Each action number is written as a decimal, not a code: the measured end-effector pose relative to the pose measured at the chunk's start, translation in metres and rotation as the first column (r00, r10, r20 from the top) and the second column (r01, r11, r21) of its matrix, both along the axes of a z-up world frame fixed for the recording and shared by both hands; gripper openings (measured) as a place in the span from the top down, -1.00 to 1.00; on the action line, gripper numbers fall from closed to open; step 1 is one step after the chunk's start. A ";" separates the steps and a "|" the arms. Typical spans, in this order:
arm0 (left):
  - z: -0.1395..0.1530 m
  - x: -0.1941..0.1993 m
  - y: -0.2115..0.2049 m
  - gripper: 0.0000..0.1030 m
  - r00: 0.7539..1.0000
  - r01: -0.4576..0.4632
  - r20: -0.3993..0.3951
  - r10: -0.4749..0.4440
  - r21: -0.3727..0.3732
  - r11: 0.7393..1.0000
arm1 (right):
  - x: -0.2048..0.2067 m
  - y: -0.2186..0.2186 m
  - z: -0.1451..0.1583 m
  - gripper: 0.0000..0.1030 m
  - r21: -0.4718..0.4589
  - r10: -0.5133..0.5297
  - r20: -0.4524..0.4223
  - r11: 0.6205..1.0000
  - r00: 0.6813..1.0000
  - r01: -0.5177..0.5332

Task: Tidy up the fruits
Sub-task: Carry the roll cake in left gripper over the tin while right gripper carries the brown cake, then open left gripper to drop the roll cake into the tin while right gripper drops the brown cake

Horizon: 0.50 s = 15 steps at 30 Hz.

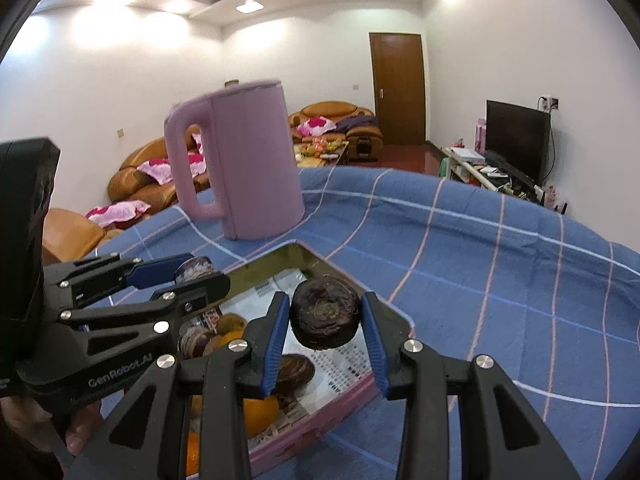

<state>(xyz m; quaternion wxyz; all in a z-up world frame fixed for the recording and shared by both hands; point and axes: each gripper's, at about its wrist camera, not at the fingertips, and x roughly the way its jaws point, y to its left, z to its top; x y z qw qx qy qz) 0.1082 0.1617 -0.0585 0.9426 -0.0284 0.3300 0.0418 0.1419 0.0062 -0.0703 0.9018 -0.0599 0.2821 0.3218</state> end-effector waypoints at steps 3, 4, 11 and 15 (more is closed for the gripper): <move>-0.001 -0.004 0.000 0.27 1.000 -0.002 -0.002 0.002 0.002 1.000 | -0.011 0.003 -0.001 0.25 -0.013 0.030 0.005 0.999 1.000 -0.030; -0.002 -0.005 0.001 0.27 1.000 -0.001 -0.002 0.001 0.002 1.000 | -0.014 0.005 -0.001 0.25 -0.019 0.039 0.005 0.999 0.999 -0.039; -0.008 -0.009 0.006 0.27 1.000 -0.015 -0.019 0.015 0.000 1.000 | -0.022 0.016 -0.013 0.24 -0.059 0.084 -0.018 0.995 0.996 -0.085; -0.009 -0.011 0.007 0.26 1.000 -0.016 -0.022 0.016 0.002 1.000 | -0.026 0.017 -0.015 0.24 -0.057 0.108 -0.032 0.992 0.994 -0.110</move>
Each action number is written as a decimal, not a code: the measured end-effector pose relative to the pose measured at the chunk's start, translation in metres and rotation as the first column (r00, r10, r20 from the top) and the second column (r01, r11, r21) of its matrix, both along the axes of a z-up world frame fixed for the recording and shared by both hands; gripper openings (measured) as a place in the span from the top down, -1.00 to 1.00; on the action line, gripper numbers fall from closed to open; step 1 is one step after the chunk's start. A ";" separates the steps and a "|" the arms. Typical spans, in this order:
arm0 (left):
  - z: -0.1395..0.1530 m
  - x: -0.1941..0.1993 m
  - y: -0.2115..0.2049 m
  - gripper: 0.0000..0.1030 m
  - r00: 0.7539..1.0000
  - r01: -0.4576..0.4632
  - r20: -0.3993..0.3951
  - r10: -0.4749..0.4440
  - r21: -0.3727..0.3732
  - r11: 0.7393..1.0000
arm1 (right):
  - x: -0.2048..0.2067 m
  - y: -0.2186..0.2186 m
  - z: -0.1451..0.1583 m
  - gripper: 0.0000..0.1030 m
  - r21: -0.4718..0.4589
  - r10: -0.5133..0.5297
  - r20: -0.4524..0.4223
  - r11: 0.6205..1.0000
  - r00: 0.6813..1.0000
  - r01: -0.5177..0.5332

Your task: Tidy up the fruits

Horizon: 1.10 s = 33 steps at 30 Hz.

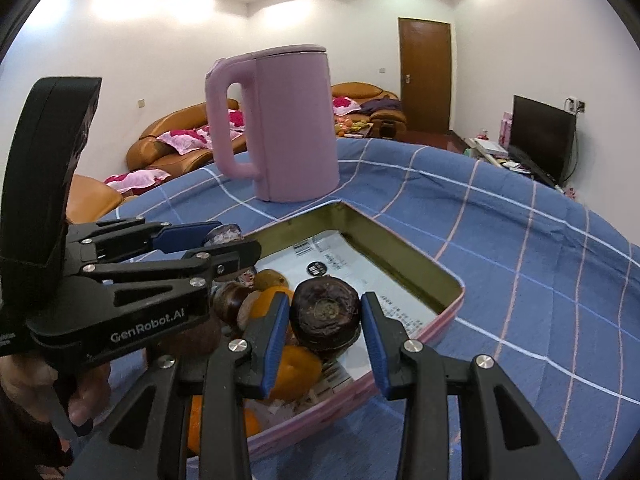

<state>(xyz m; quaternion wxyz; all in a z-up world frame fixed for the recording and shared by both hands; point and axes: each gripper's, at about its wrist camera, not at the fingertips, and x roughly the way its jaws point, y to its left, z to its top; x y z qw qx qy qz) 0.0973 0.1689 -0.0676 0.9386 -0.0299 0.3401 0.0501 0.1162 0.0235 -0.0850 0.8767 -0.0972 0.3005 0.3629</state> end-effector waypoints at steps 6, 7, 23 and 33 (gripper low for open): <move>-0.001 -0.003 0.000 0.26 1.000 -0.004 0.001 0.004 0.010 1.000 | -0.006 0.006 -0.005 0.24 -0.038 0.016 0.016 0.999 1.000 -0.015; -0.001 -0.004 -0.001 0.24 1.000 -0.003 0.000 0.003 0.014 1.000 | -0.006 0.006 -0.006 0.24 -0.038 0.019 0.010 0.999 1.000 -0.019; 0.026 -0.039 -0.011 -0.49 0.994 -0.002 0.110 0.002 0.005 1.000 | -0.017 -0.026 0.001 0.04 0.001 -0.025 0.029 1.000 0.999 0.025; 0.037 -0.052 -0.032 -0.49 0.987 0.003 0.163 -0.004 0.009 1.000 | -0.018 -0.061 0.009 0.03 0.030 -0.110 0.084 0.994 0.990 0.108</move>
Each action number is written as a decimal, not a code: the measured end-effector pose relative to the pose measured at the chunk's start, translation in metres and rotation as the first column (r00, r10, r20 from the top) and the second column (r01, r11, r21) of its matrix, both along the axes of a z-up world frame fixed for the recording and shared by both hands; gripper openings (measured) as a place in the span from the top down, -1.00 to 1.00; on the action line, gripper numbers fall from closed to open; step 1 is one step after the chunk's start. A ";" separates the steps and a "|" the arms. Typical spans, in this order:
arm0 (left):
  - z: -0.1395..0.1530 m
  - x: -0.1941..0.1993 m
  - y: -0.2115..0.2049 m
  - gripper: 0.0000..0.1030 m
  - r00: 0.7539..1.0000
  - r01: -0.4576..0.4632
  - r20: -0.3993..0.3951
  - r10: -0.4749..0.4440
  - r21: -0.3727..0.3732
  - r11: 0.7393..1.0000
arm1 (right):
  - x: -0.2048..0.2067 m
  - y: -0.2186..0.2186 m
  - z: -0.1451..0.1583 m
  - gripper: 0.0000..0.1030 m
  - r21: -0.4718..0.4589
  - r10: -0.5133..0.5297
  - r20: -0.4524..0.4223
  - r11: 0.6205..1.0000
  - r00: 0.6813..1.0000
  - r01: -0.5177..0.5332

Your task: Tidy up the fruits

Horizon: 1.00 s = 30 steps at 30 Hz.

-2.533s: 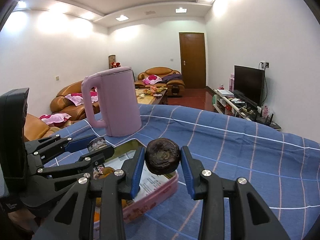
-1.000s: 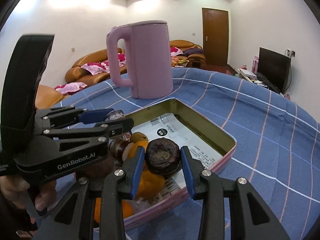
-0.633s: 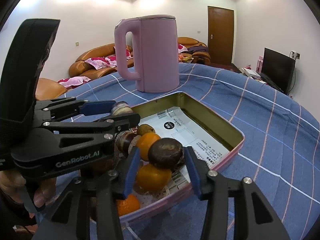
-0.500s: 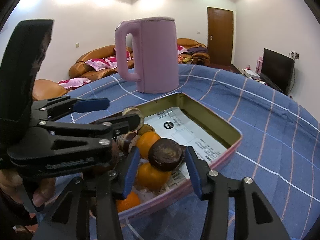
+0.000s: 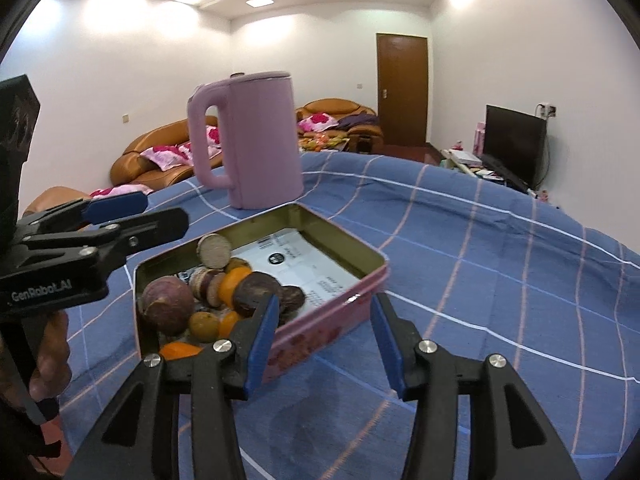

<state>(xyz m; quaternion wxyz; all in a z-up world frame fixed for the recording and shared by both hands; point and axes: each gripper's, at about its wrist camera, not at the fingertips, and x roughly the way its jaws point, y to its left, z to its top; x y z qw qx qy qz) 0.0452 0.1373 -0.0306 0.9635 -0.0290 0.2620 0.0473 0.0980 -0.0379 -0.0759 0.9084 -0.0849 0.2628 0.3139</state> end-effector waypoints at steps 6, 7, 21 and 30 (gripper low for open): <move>0.000 -0.001 -0.014 -0.50 1.000 0.015 0.006 -0.015 0.005 1.000 | 0.000 -0.017 0.002 0.03 0.005 -0.043 0.025 0.999 0.999 0.042; 0.000 -0.001 -0.017 -0.51 1.000 0.016 0.006 -0.016 0.007 1.000 | 0.000 -0.021 0.002 0.03 0.013 -0.049 0.027 0.999 0.998 0.049; 0.000 0.000 -0.031 -0.88 1.000 0.027 0.002 -0.027 -0.010 1.000 | 0.004 -0.043 0.002 0.02 0.051 -0.099 0.022 0.994 0.995 0.098; -0.001 0.000 -0.034 -0.91 0.999 0.034 -0.010 -0.034 -0.005 0.999 | 0.005 -0.047 0.002 0.02 0.055 -0.114 0.023 0.992 0.993 0.113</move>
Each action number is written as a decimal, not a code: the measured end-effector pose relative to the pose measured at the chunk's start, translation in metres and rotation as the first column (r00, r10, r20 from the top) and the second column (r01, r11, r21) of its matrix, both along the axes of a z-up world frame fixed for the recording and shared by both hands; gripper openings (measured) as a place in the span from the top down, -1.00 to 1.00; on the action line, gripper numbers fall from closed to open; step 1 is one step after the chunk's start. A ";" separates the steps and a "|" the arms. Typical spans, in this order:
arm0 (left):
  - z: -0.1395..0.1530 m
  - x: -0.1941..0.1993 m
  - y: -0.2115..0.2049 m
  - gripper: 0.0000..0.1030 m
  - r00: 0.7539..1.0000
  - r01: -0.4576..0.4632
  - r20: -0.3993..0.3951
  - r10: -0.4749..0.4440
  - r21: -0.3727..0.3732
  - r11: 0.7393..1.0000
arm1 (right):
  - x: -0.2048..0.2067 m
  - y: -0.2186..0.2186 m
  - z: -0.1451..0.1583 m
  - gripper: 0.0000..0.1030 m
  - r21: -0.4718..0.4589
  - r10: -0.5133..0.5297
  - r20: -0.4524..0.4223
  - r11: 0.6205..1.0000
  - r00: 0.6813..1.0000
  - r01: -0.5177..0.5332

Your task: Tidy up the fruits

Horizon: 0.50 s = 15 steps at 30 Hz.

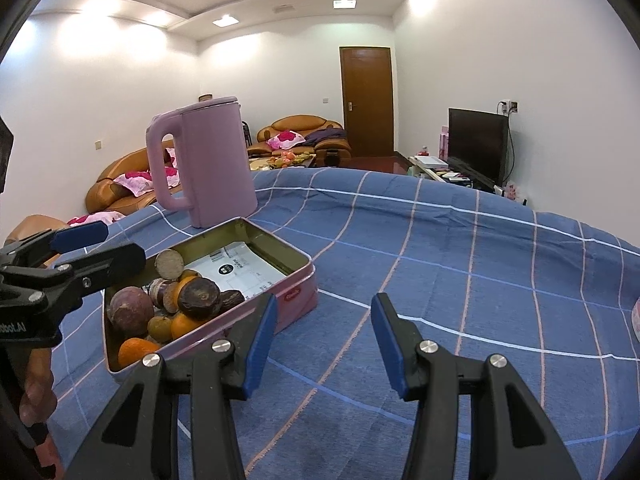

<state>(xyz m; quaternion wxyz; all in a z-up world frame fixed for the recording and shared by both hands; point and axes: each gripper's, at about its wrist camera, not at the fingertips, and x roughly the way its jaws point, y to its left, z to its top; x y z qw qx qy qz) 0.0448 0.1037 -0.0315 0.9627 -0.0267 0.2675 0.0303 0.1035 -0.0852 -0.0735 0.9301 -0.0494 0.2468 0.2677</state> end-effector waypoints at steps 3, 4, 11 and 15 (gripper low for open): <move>-0.001 0.000 -0.001 -0.92 1.000 0.002 -0.003 -0.002 0.010 1.000 | 0.001 -0.003 0.001 0.02 0.007 -0.008 0.001 1.000 1.000 0.008; -0.001 0.001 -0.002 -0.93 1.000 0.004 -0.005 -0.004 0.010 1.000 | 0.001 -0.004 0.000 0.02 0.009 -0.008 0.000 1.000 1.000 0.008; -0.004 0.002 -0.006 -0.99 1.000 0.011 -0.015 -0.011 0.020 1.000 | 0.001 -0.005 0.001 0.02 0.011 -0.009 -0.001 1.000 1.000 0.009; -0.004 0.001 -0.009 -1.00 1.000 0.008 -0.007 -0.008 0.039 0.999 | 0.001 -0.005 0.001 0.02 0.012 -0.009 -0.002 1.000 1.000 0.009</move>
